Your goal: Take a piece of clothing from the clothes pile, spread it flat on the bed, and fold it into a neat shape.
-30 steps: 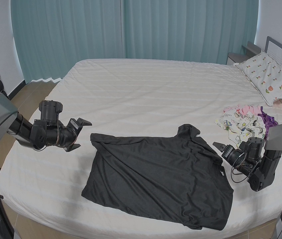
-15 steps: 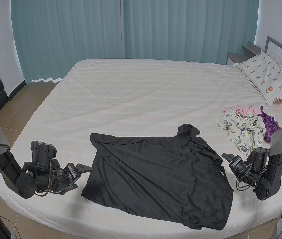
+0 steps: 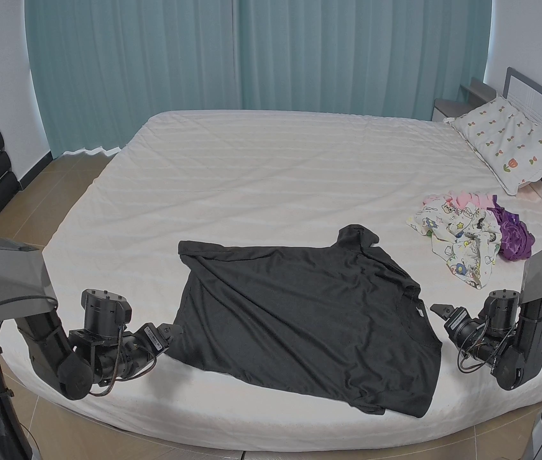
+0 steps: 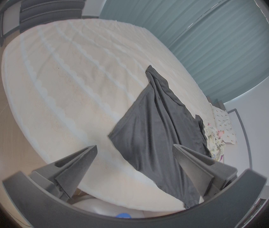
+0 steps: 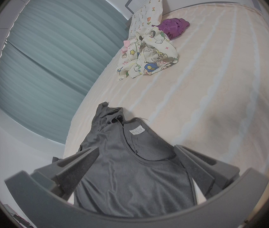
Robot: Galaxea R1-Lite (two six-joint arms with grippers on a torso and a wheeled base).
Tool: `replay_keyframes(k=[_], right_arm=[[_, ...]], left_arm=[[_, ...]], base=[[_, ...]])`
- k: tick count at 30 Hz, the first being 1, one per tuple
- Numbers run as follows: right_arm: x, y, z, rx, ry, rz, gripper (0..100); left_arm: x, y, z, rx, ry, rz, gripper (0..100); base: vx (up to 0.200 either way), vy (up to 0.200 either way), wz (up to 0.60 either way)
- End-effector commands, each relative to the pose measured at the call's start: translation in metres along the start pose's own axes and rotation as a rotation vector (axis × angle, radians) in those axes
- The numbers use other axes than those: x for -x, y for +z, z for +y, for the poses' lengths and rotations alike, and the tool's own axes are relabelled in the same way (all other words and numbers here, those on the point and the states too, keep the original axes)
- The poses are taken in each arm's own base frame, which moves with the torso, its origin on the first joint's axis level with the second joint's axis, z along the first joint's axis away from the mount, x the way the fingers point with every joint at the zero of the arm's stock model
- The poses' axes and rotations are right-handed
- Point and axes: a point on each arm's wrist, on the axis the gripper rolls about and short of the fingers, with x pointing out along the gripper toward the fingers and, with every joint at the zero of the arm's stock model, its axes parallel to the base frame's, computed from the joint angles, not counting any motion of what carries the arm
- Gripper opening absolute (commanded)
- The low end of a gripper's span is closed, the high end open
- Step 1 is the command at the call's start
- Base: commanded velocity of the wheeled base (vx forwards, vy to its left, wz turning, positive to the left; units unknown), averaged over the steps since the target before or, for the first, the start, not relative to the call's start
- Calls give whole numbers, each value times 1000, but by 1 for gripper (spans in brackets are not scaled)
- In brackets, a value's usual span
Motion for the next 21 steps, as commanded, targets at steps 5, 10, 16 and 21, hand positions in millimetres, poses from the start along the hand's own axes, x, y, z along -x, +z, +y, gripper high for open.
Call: replay_keyframes(k=[5, 10, 16, 21], right_arm=[[1, -2, 3, 6, 13, 0, 100], [2, 0, 5, 5, 21, -7, 100], [3, 0, 5, 5, 22, -8, 100], [3, 0, 5, 3, 22, -8, 100]], left_arm=[[-52, -15, -8, -41, 68, -69, 100], [-66, -14, -13, -47, 66, -78, 100], [-74, -15, -10, -51, 106, -89, 100], [-80, -16, -9, -59, 118, -99, 100]], base=[[0, 0, 0], [0, 0, 0], [0, 0, 0], [0, 0, 0]])
